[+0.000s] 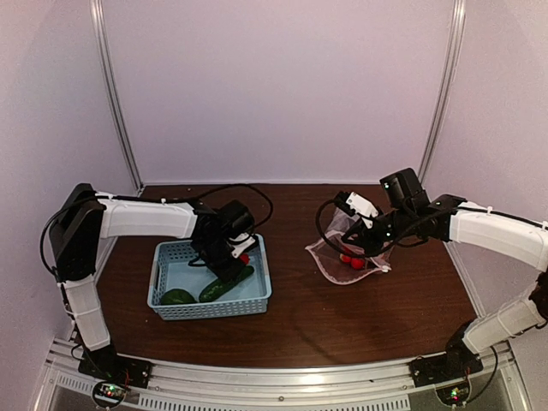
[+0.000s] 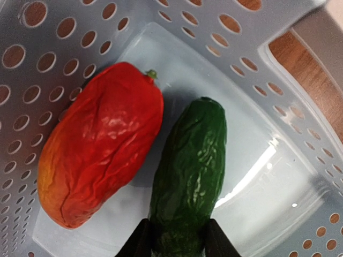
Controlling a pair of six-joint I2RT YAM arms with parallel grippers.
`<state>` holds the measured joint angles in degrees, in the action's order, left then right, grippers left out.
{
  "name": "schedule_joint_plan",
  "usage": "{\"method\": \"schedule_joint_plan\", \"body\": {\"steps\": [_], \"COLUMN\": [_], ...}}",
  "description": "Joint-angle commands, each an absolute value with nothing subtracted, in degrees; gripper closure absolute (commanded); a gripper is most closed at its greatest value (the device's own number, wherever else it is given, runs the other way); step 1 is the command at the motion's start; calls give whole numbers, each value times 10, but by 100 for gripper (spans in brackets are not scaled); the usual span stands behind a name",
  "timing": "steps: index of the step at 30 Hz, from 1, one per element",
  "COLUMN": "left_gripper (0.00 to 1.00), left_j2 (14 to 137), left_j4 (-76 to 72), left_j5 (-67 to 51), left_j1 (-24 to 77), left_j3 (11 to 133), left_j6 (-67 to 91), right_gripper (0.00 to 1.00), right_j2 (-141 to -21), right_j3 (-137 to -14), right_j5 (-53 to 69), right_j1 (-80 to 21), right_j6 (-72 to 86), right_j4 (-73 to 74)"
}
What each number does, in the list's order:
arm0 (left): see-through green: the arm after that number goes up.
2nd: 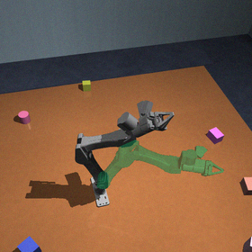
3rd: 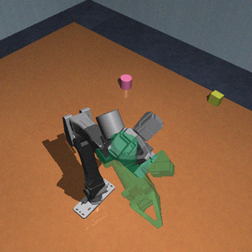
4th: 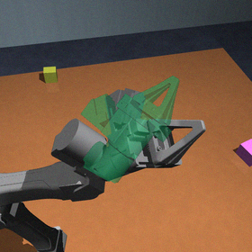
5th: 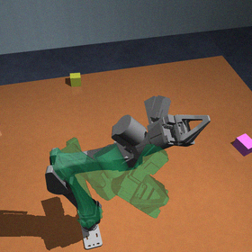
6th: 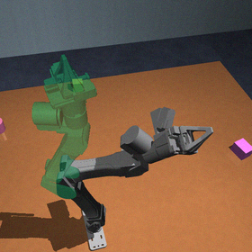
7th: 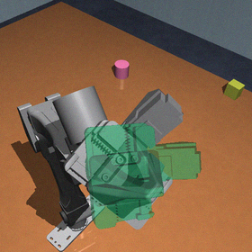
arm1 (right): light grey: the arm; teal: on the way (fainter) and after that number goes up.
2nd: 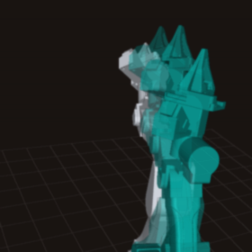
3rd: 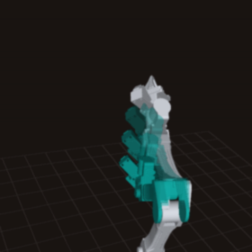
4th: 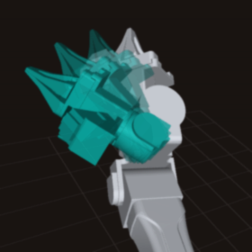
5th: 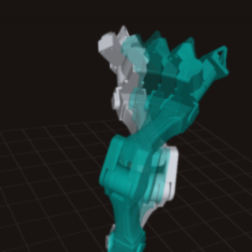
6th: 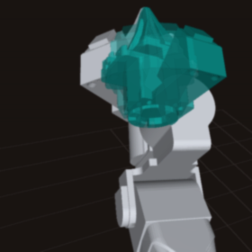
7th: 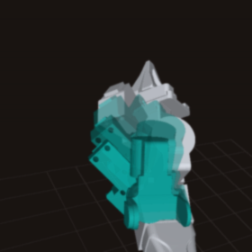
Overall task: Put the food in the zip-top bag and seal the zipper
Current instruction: Pick up the fake vegetable from the bin, then place the fake vegetable in the zipper food storage bag.
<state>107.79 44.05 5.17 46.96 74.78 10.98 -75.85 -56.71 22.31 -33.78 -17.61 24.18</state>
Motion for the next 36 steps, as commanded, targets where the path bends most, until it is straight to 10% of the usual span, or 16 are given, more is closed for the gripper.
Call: {"method": "schedule_joint_plan", "body": {"steps": [1, 24, 36], "left_gripper": [72, 83, 85], "left_j2": [1086, 817, 713], "left_j4": [445, 334, -232], "left_j5": [42, 40, 37], "left_j1": [471, 481, 594], "left_j3": [764, 765, 588], "left_j6": [103, 200, 206], "right_gripper": [100, 100, 100], "right_j2": [-754, -747, -774], "right_j3": [-567, -690, -765], "right_j5": [219, 188, 252], "right_j1": [-342, -338, -338], "right_j6": [-170, -172, -151], "right_j4": [247, 371, 420]}}
